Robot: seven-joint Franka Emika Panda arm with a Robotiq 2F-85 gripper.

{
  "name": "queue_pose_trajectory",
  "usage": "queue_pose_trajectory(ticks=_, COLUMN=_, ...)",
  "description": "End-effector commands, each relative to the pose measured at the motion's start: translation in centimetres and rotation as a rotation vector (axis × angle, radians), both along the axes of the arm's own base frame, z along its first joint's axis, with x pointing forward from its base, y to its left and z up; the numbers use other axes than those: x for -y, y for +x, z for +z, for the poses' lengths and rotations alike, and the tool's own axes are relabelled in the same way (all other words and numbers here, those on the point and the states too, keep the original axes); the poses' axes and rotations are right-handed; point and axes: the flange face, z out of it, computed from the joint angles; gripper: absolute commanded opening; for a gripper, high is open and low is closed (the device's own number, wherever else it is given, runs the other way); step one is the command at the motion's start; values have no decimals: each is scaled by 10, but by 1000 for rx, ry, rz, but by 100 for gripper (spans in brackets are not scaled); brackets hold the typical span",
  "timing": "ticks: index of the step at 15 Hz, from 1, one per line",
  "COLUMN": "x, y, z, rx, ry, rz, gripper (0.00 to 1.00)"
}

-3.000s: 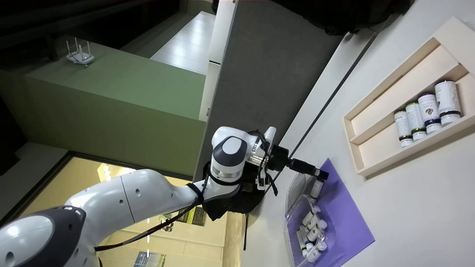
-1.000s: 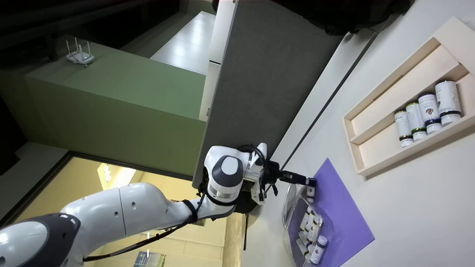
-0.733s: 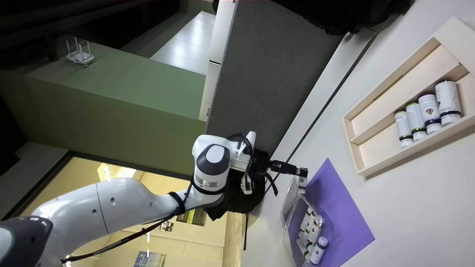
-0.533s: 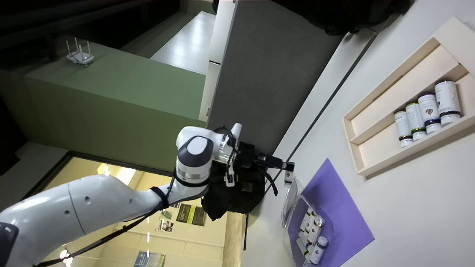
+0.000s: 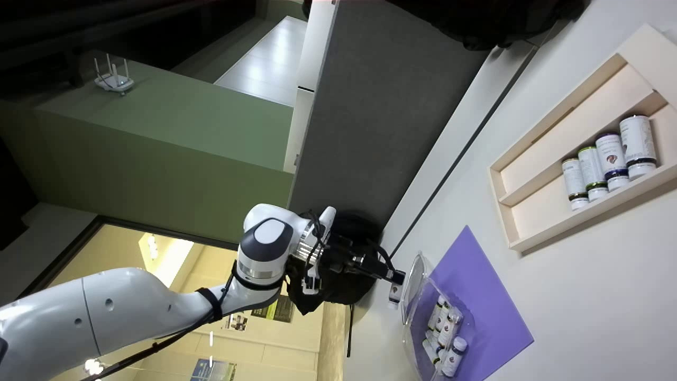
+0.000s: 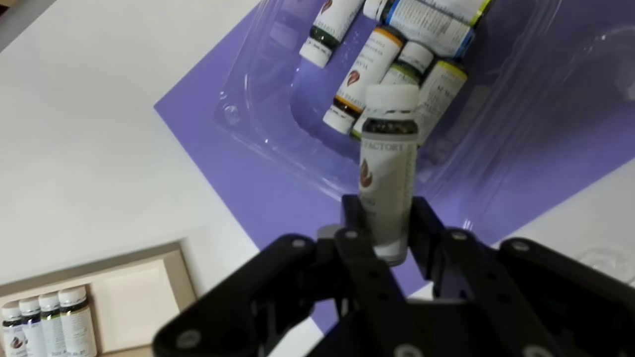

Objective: Get the object from the purple paper and put it in the colourless box

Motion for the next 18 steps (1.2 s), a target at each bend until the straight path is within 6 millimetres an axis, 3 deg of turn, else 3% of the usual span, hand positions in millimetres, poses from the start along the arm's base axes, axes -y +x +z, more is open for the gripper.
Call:
queue_pose_trajectory(ticks=1, x=-15, y=-14, z=-22, rx=-45, ry=16, rz=47, gripper=12)
queue_pose_trajectory(ticks=5, x=-21, y=-26, z=-49, rx=-109, ry=17, rz=80, gripper=12)
queue_pose_trajectory(ticks=8, x=-21, y=-31, z=-58, rx=-136, ry=14, rz=105, gripper=12)
queue_pose_trajectory(ticks=9, x=-21, y=-31, z=-55, rx=-140, ry=17, rz=109, gripper=62)
queue_pose_trajectory(ticks=10, x=-21, y=-30, z=-50, rx=-138, ry=21, rz=115, gripper=62)
queue_pose_trajectory(ticks=12, x=-19, y=-26, z=-31, rx=-125, ry=39, rz=130, gripper=73)
queue_pose_trajectory(ticks=16, x=-9, y=-20, z=32, rx=-91, ry=97, rz=166, gripper=97)
queue_pose_trajectory(ticks=17, x=-17, y=-17, z=-4, rx=-93, ry=62, rz=154, gripper=78)
queue_pose_trajectory(ticks=18, x=-14, y=-16, z=13, rx=-88, ry=74, rz=161, gripper=85)
